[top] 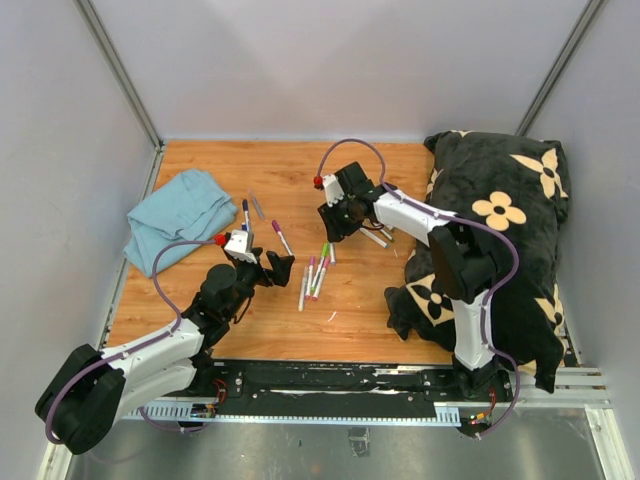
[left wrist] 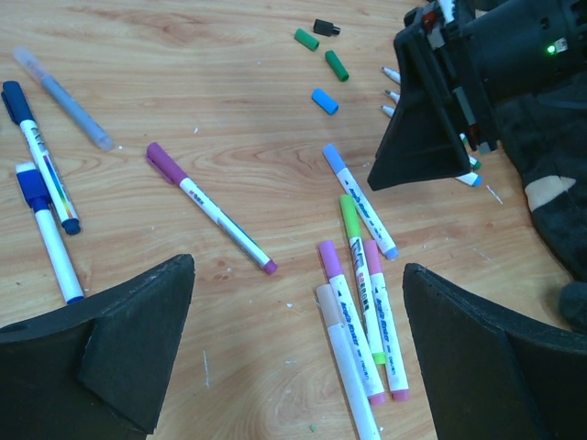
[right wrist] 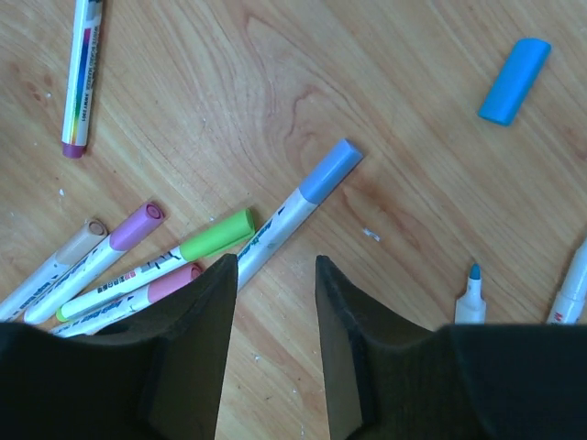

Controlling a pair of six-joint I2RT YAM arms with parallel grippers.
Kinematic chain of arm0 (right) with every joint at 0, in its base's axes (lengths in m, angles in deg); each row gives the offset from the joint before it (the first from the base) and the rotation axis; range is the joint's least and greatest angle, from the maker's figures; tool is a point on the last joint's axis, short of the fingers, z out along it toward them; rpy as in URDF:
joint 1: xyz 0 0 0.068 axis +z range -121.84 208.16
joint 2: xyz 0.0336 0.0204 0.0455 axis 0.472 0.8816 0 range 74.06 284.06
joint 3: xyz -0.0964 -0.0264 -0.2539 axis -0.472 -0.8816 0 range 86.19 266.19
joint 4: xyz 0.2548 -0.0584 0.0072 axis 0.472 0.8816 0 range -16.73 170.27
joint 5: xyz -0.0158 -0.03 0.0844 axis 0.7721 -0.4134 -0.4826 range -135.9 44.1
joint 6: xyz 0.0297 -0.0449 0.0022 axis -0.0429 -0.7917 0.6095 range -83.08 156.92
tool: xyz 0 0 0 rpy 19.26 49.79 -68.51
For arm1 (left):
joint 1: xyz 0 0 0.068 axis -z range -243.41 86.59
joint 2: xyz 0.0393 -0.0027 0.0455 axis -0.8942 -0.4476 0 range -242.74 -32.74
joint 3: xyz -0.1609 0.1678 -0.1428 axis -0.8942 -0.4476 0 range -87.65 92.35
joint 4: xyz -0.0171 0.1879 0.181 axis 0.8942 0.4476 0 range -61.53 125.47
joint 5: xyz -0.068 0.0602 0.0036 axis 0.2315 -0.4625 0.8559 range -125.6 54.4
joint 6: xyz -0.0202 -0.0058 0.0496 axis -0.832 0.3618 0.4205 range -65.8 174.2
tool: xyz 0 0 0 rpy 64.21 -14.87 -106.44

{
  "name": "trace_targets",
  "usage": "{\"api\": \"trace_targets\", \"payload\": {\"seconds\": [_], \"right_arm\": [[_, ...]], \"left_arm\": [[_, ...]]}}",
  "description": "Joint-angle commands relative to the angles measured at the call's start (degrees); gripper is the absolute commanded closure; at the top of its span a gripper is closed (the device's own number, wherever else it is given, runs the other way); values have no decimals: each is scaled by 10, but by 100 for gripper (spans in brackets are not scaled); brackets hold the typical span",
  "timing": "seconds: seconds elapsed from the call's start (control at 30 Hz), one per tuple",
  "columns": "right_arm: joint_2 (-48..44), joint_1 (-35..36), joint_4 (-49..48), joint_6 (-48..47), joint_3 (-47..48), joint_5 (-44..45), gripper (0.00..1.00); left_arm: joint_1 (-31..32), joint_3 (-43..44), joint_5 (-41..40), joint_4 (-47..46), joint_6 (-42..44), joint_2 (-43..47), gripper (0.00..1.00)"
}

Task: Open the pen caps
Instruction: Pick up the pen from the center of the board.

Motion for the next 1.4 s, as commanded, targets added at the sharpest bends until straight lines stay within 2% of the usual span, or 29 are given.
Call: {"api": "trace_targets", "payload": {"seconds": [0.0, 0.33, 0.63, 0.93, 1.13, 1.37], "right_arm": [[28, 17, 30, 5, 26, -3, 60], [50, 26, 48, -7, 24, 6, 65], [34, 27, 77, -40, 4, 51, 80], [-13, 22, 119, -126, -59, 94, 80], [-47, 22, 121, -145, -96, 108, 80], [-48, 21, 134, -160, -92, 99, 78]], "left_arm": [[0, 17, -7, -4, 10, 3, 1], [0, 12, -11, -6, 10, 10, 1], [0, 11, -10, -6, 7, 10, 1], [0, 6, -10, -10, 4, 18, 1], [0, 0, -10, -19, 1, 23, 1], [0, -5, -9, -19, 2, 31, 1]]}}
